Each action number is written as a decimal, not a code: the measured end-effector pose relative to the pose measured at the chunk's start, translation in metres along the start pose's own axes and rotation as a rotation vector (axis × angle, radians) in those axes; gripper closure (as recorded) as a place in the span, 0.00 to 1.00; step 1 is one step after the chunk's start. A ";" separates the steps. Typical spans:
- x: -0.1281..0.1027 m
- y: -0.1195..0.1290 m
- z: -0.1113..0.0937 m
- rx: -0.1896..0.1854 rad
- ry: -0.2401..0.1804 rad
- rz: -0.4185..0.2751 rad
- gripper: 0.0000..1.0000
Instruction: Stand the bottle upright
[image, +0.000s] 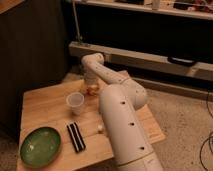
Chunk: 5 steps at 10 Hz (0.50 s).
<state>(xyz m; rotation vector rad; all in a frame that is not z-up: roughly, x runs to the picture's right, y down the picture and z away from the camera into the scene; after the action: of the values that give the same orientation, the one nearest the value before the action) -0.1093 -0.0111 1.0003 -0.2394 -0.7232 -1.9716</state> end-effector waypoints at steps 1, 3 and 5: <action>0.004 -0.008 -0.011 -0.036 0.013 -0.027 0.20; 0.005 -0.025 -0.052 -0.100 0.042 -0.074 0.20; -0.005 -0.042 -0.094 -0.137 0.072 -0.082 0.20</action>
<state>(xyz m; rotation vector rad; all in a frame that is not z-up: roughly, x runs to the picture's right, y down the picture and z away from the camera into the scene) -0.1308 -0.0476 0.9066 -0.2228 -0.5598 -2.1002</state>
